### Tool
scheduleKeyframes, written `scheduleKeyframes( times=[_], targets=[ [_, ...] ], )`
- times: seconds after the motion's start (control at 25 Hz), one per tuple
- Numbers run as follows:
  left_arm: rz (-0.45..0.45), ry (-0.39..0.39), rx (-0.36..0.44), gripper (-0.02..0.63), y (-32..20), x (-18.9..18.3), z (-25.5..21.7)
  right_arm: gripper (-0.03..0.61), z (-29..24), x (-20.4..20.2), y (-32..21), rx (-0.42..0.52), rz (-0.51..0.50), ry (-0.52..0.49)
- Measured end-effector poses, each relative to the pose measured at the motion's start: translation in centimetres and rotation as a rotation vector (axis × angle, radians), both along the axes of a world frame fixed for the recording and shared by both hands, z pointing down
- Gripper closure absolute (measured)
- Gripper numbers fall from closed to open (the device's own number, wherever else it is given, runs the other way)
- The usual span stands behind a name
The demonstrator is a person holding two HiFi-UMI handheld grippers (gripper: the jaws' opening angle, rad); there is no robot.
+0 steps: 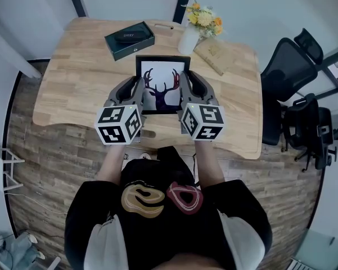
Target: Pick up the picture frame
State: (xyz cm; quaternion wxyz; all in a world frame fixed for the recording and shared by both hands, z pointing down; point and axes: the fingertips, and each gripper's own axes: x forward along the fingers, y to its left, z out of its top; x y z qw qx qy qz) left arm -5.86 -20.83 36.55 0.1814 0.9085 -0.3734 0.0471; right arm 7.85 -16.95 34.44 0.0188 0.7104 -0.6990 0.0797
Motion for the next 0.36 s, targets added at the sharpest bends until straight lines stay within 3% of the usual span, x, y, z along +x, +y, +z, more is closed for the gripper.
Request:
scheduleKeyframes(
  times=[0.36],
  targets=[
    [0.003, 0.01, -0.011, 0.532, 0.6, -0.62, 0.22, 0.506, 0.17, -0.65, 0.7, 0.002, -0.004, 0.008]
  ],
)
